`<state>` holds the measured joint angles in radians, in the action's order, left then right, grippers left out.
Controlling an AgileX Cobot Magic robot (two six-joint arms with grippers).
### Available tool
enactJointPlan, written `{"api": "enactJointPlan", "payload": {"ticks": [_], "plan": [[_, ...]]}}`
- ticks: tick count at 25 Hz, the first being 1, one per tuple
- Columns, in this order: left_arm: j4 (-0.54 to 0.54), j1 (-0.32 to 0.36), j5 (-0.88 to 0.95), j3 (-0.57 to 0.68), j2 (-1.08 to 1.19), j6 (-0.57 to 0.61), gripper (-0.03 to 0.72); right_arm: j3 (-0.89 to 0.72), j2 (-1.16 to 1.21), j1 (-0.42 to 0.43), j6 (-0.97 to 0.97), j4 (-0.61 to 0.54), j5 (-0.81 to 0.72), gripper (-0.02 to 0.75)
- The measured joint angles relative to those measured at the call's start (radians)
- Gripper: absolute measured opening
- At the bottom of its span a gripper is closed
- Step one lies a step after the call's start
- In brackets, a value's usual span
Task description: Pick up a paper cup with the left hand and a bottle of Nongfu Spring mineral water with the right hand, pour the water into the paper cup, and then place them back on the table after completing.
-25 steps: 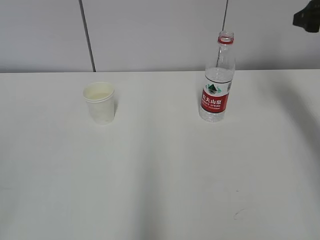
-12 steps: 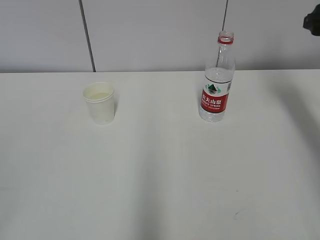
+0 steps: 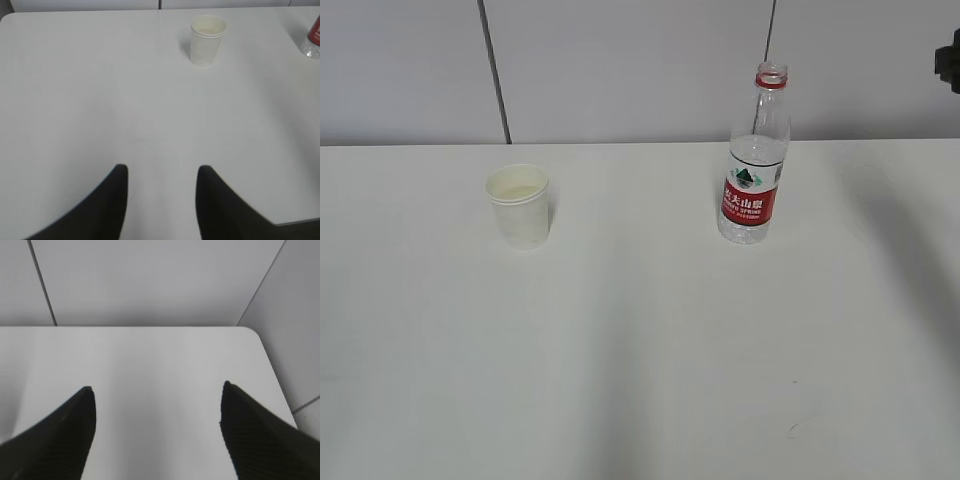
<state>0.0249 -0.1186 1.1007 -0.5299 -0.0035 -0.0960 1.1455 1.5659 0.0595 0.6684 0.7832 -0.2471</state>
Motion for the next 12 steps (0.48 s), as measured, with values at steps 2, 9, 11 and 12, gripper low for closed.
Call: {"api": "enactJointPlan", "payload": {"ticks": [2,9,11,12], "plan": [[0.000,0.000,0.000,0.000,0.000,0.000,0.290,0.000,-0.048,-0.022,-0.163,-0.167,-0.093,0.573],[0.000,0.000,0.000,0.000,0.000,0.000,0.290,0.000,-0.228,-0.055,-0.455,-0.457,-0.401,0.573],[0.000,0.000,0.000,0.000,0.000,0.000,0.290,0.000,-0.283,-0.055,-0.478,-0.474,-0.494,0.573],[0.000,0.000,0.000,0.000,0.000,0.000,0.290,0.000,-0.312,-0.055,-0.485,-0.484,-0.542,0.573]]}}
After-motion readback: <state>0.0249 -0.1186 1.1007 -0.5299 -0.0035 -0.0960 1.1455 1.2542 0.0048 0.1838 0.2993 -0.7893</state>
